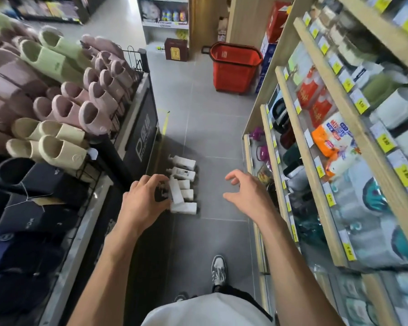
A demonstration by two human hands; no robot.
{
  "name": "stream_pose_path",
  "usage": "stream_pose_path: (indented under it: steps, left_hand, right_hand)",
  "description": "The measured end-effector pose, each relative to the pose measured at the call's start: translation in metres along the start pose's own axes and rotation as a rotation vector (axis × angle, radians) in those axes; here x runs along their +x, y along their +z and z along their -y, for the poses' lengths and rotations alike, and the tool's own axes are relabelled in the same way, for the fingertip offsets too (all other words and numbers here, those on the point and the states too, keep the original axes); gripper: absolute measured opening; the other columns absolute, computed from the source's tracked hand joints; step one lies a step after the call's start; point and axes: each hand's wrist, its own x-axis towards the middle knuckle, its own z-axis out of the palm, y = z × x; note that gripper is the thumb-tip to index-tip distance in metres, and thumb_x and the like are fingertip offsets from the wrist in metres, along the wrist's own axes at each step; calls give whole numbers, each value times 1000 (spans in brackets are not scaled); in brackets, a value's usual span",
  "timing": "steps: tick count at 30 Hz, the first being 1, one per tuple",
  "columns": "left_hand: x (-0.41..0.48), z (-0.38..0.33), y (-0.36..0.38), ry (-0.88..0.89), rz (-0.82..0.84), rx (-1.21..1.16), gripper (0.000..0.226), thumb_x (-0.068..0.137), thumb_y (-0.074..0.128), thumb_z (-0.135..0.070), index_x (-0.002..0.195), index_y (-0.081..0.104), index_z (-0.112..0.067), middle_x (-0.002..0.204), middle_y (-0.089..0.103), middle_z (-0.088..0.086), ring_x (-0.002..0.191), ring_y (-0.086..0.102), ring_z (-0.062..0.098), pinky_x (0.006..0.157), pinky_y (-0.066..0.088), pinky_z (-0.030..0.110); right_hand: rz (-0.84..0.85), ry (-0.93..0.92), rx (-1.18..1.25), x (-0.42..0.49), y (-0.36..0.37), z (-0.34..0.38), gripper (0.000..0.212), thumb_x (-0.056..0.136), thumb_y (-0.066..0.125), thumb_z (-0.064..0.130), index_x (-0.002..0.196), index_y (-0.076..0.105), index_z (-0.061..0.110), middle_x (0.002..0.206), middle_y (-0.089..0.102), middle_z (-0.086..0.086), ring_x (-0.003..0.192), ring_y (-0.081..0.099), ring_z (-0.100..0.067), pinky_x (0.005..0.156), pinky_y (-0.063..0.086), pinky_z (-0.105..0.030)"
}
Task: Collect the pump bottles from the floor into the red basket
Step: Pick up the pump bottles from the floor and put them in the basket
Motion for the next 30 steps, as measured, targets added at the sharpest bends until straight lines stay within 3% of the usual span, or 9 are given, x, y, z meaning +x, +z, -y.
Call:
stream_pose_path:
  steps: [7, 20, 30]
  left_hand:
    - [51, -31, -6, -98, -60, 24, 58, 86, 78, -39, 137, 50, -39, 130, 56, -3, 121, 48, 23, 94, 49, 48]
    - [101, -53, 10, -298, -43, 77, 58, 86, 77, -40, 137, 50, -40, 131, 54, -4, 126, 42, 24, 99, 46, 46]
    - [186, -68, 6, -200, -62, -35, 57, 86, 78, -39, 137, 52, -37, 129, 56, -2, 124, 45, 25, 96, 45, 49]
  right_hand:
    - [31, -64, 15, 74, -37, -17, 36, 83, 77, 27, 115, 61, 32, 113, 62, 11, 107, 58, -16, 90, 50, -37]
    - [164, -133, 67, 175, -40, -38, 34, 82, 75, 26, 112, 61, 33, 111, 62, 9, 107, 56, -20, 89, 49, -38]
    - [125, -124, 5, 228, -72, -27, 36, 82, 76, 27, 114, 62, 32, 110, 61, 10, 106, 58, -19, 87, 49, -35]
